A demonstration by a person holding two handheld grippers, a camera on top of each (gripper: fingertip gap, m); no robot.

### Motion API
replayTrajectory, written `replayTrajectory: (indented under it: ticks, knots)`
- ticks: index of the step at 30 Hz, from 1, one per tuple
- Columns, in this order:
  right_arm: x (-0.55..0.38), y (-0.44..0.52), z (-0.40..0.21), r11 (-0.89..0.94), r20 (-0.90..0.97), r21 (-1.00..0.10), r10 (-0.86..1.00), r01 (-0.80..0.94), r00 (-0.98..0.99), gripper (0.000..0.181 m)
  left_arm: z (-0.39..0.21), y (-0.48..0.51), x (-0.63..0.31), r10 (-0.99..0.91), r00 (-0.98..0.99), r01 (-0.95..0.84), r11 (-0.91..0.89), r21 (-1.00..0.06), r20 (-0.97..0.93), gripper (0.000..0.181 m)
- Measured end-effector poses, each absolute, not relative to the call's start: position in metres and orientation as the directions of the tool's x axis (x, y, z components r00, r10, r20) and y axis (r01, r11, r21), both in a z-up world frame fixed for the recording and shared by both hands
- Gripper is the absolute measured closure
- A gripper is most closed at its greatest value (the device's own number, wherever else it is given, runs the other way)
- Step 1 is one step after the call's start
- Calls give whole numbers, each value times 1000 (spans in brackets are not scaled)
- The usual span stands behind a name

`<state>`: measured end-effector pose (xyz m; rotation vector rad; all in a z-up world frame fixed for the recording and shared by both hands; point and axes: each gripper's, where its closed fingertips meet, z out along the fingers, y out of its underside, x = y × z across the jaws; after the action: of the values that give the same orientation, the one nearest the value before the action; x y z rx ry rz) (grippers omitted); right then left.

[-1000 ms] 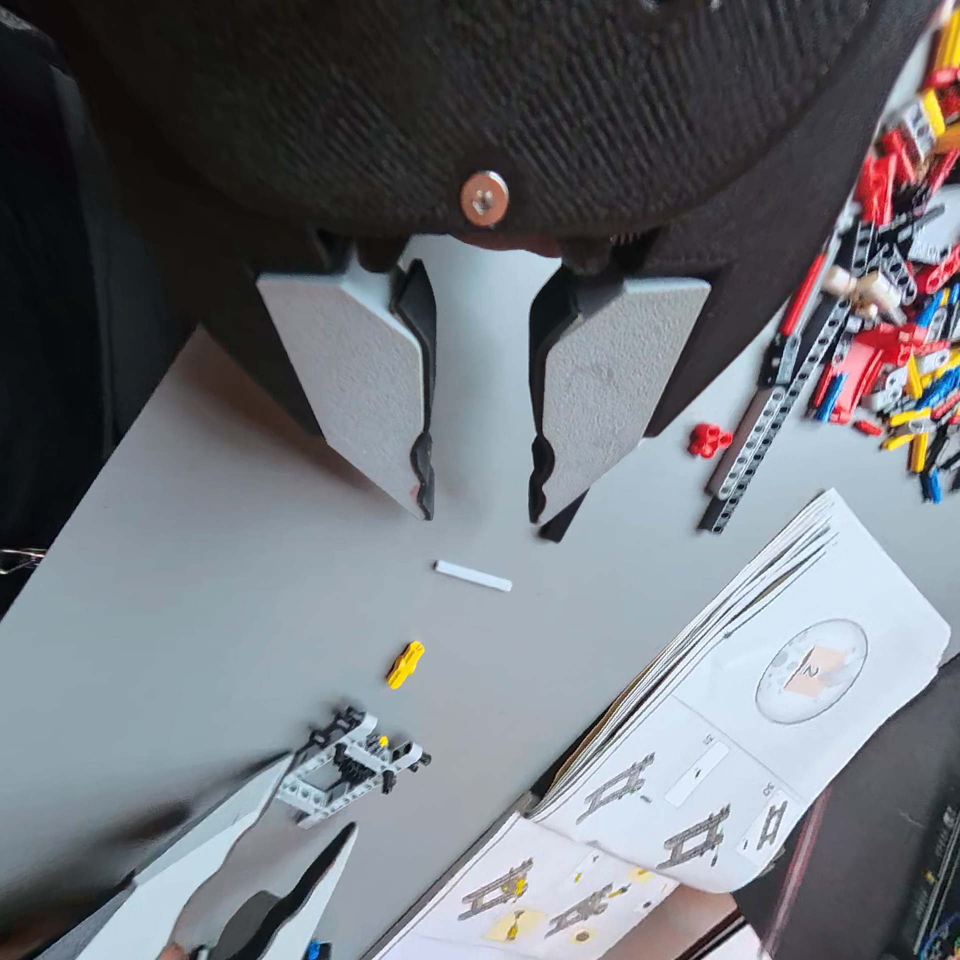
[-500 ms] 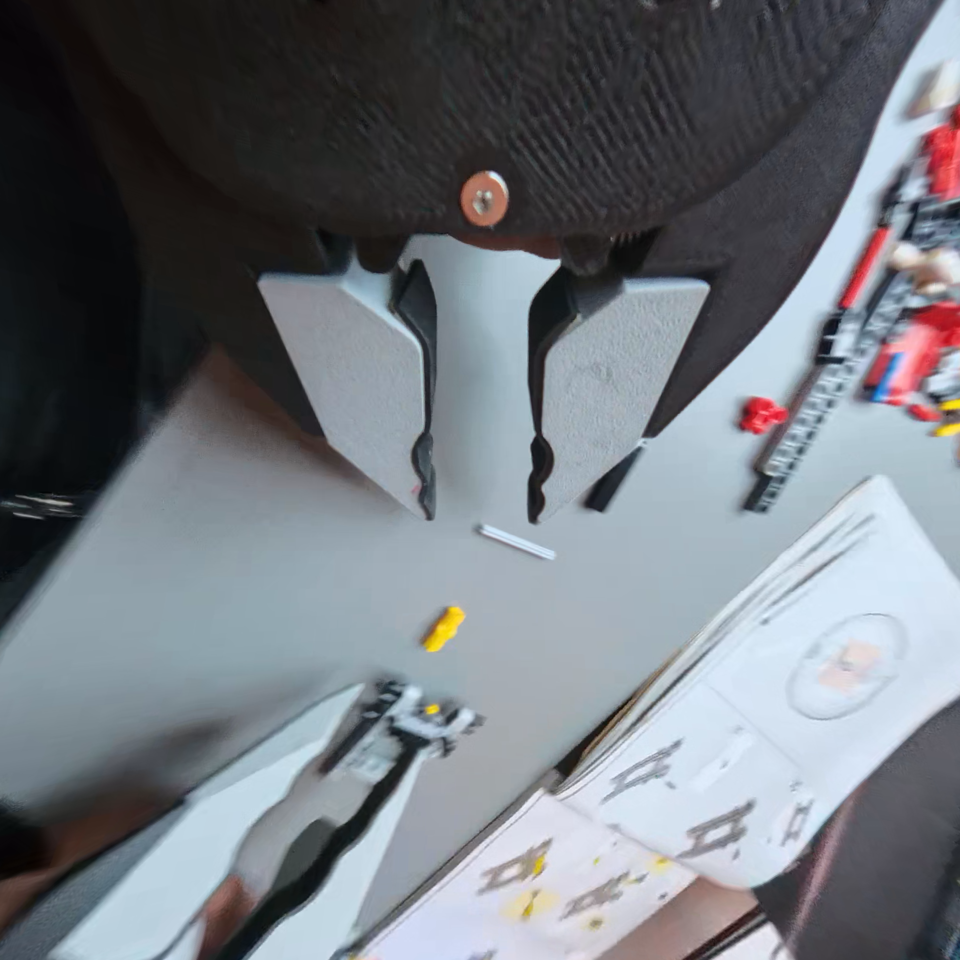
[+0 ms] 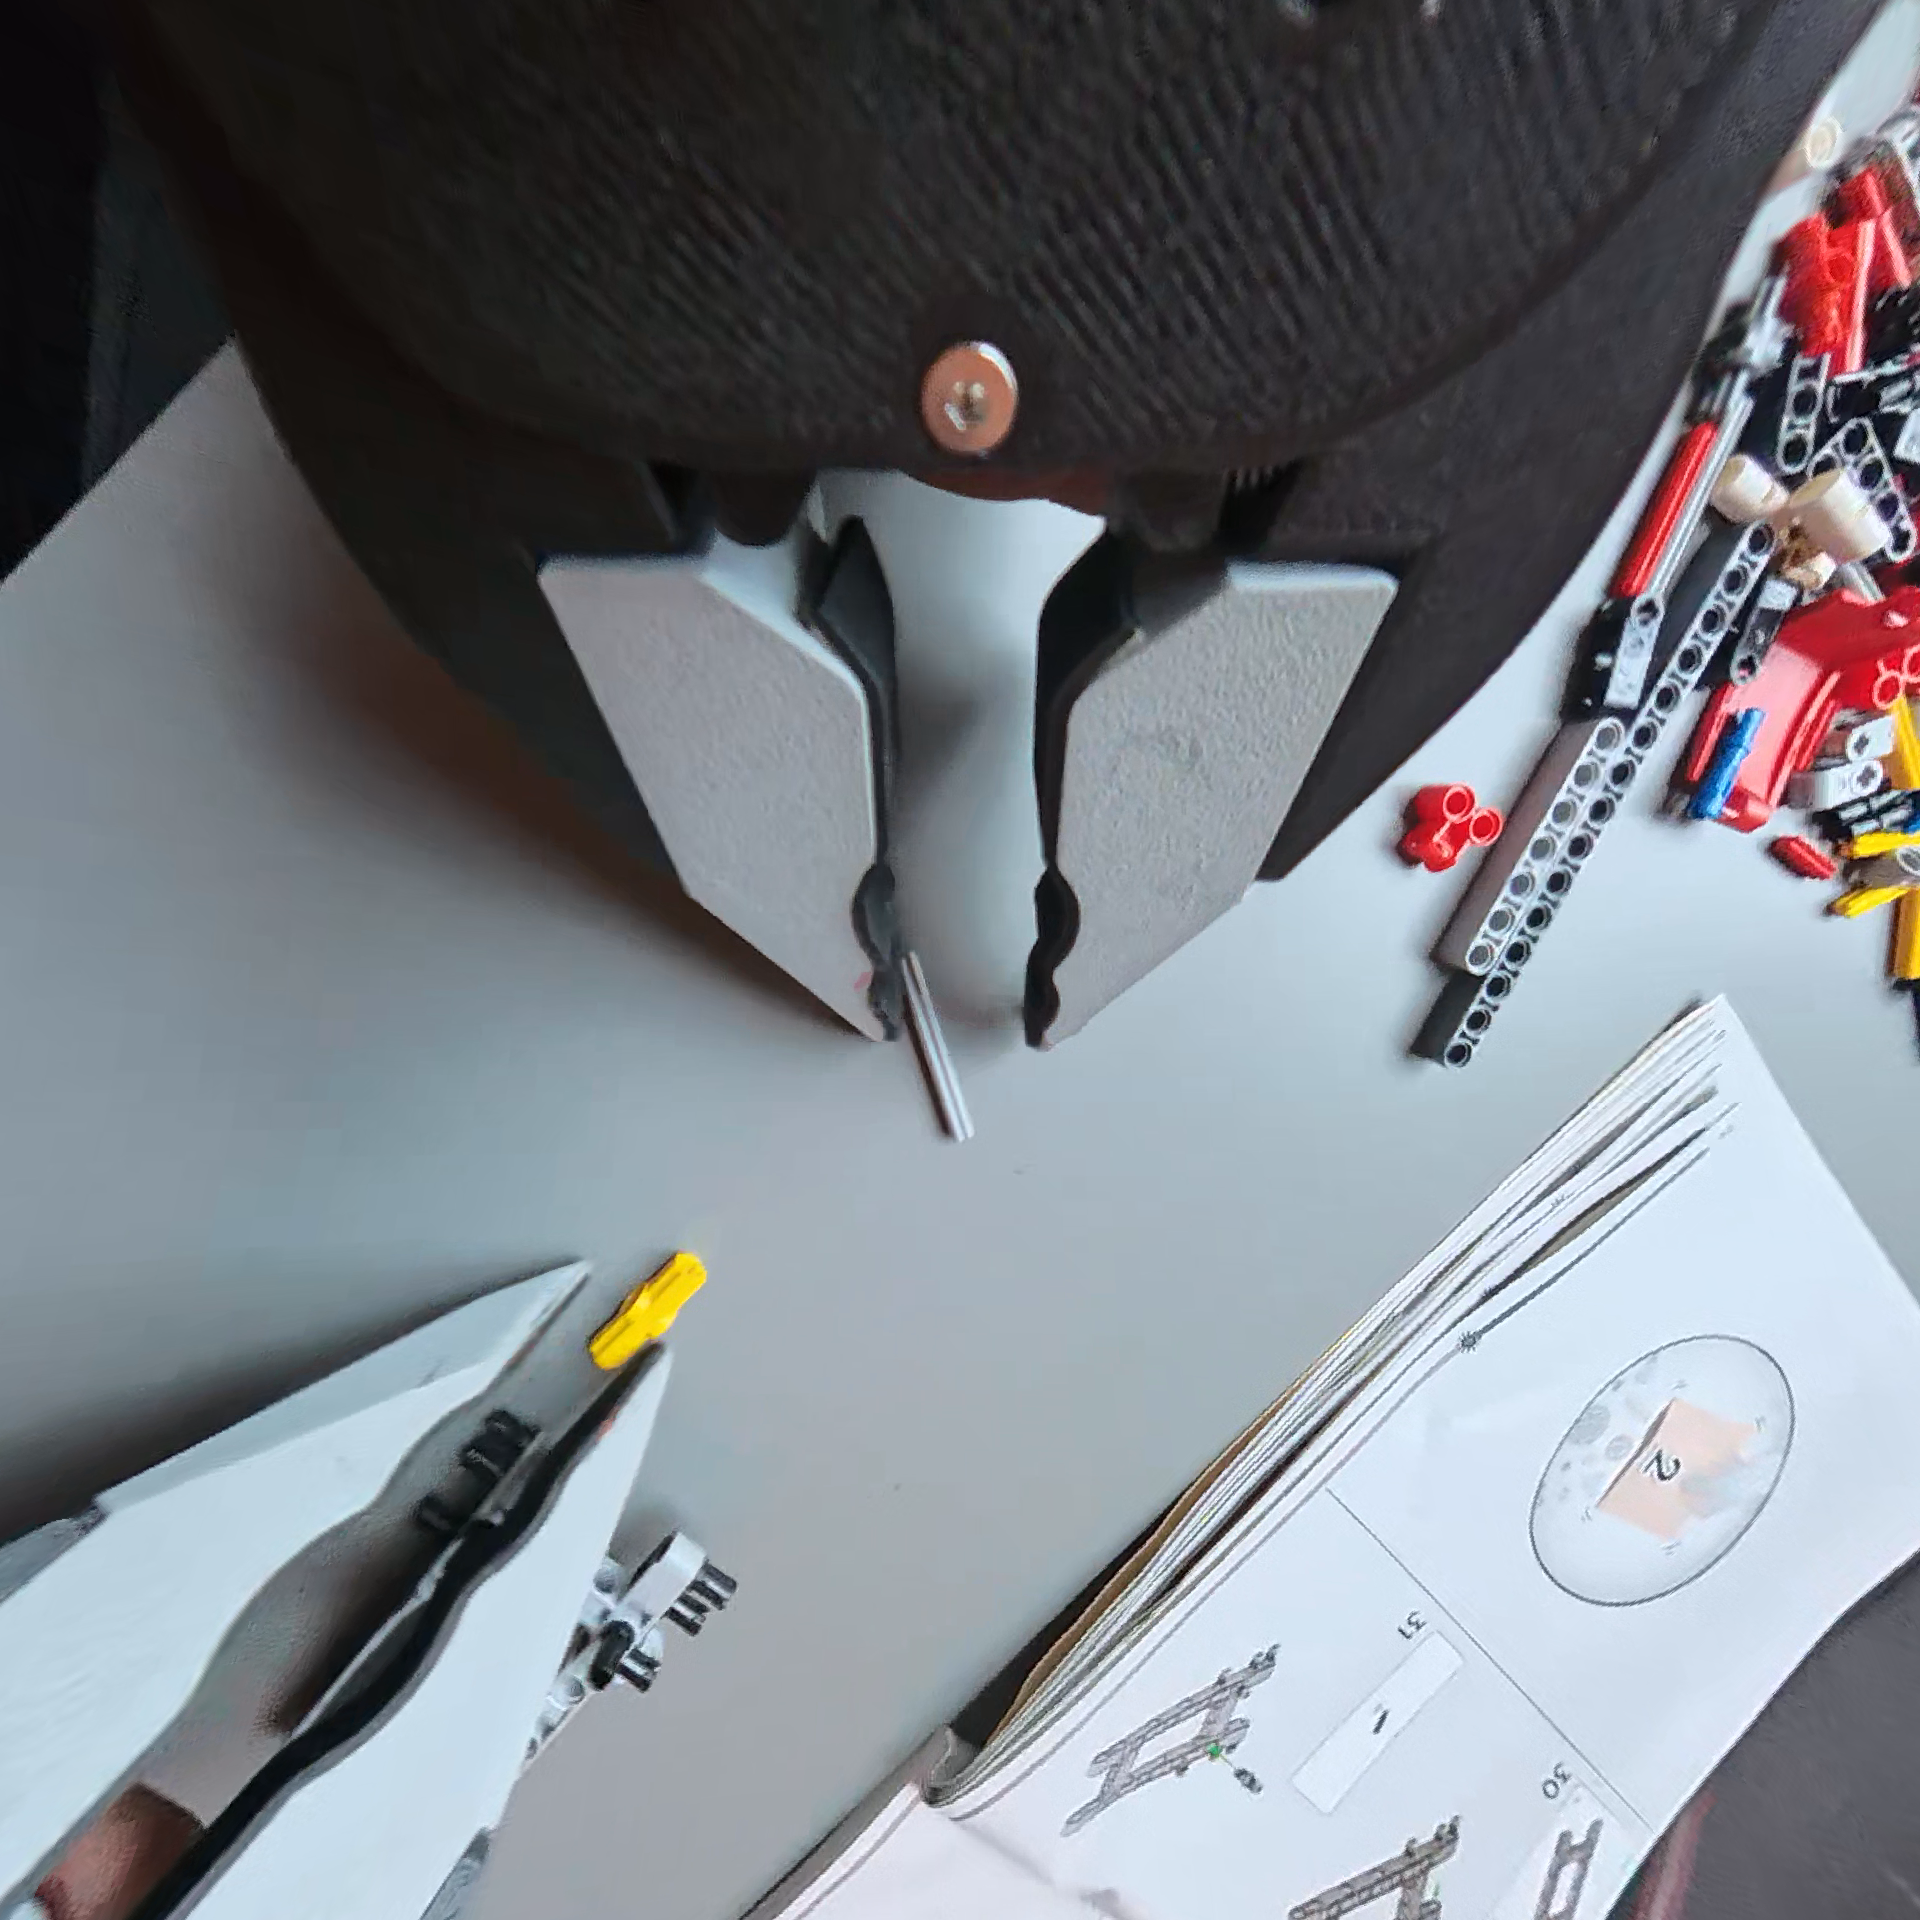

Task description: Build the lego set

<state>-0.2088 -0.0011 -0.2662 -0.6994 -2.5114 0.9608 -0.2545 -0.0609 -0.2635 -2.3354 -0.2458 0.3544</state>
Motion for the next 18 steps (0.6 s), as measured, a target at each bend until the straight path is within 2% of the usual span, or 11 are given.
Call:
replayTrajectory:
  ticks: [2, 5, 11, 18]
  knots:
    - [-207, 1, -264, 626, 138, -710, 572, 322, -809, 158, -261, -64, -252, 290, 946, 100, -688, -719, -146, 148]
    - [-200, 11, -249, 606, 164, -738, 587, 296, -793, 155, -250, -80, -253, 330, 933, 123, -670, -732, -146, 143]
    - [-170, 44, -205, 425, 151, -881, 669, 207, -728, 157, -236, -158, -260, 531, 841, 261, -568, -781, -105, 148]
    - [-170, 83, -208, 337, 113, -910, 761, 241, -639, 156, -261, -193, -265, 630, 775, 353, -505, -787, -56, 151]
